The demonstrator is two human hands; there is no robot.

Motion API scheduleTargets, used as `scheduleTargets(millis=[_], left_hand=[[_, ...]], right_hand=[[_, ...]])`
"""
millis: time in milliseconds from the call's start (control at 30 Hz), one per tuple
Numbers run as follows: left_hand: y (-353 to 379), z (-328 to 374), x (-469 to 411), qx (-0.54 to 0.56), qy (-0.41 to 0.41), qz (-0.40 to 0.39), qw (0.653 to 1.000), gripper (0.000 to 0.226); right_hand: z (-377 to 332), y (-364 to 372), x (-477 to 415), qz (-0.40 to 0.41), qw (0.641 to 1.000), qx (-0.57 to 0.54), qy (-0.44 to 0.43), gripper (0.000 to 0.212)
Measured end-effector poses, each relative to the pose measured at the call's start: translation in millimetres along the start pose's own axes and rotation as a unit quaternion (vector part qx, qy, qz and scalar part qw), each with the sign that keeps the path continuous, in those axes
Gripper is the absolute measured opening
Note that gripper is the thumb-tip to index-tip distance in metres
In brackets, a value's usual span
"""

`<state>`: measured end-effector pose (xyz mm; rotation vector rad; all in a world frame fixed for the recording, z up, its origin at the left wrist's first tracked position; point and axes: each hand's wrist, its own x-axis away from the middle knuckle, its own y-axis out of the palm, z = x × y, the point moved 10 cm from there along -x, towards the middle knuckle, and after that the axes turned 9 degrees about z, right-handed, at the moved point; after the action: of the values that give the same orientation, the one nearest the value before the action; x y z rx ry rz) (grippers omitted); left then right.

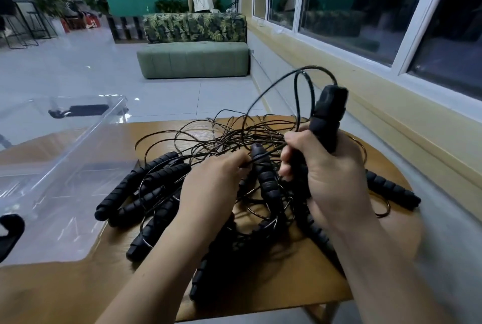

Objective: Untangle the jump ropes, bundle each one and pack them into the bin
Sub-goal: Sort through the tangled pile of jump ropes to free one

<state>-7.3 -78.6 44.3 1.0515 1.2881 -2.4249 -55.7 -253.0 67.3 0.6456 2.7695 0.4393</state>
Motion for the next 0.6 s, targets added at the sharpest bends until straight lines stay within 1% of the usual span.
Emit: scheduleTargets(millis=[100, 233, 300, 367, 433, 500, 600], left_hand=[[7.5, -10.5, -6.8, -0.006, 0.015, 0.019, 1.000, 0.013], [-3.8, -25.7, -20.9, -0.011, 0.003, 0.061, 0.998, 0.008], [-12.8, -37.5, -27.1, 0.006, -0.029, 0.075, 0.997, 0.005], [-23.6, -40.4, -30.6, 0.025, -0.045, 0.088, 0.995, 0.003], [-36.4, -31.5, -30.2, 0.055, -0.036, 0.108, 0.992, 0.004], [-46.5, -20.3, -28.9, 0.070, -0.022, 0.119, 0.990, 0.005], [-55.1, -6.7, -29.7, 0.075, 0.011, 0.123, 0.989, 0.013]], right_hand=[[-14.3, -5.1, 3.0, 0.016, 0.998, -0.054, -0.012, 0.035], [-40.1, -21.2, -1.0, 0.049, 0.989, -0.137, -0.019, 0.034], [-48.3, -36.0, -8.8, 0.086, 0.986, -0.138, -0.031, 0.029], [-45.3, -41.2, -13.1, 0.100, 0.986, -0.129, -0.024, 0.022], [-37.6, -31.5, -12.1, 0.070, 0.990, -0.124, -0.005, 0.014], [-26.7, -18.6, -8.6, 0.029, 0.994, -0.106, 0.012, 0.028], [-6.8, -4.6, -6.0, -0.009, 0.998, -0.046, 0.029, 0.020]])
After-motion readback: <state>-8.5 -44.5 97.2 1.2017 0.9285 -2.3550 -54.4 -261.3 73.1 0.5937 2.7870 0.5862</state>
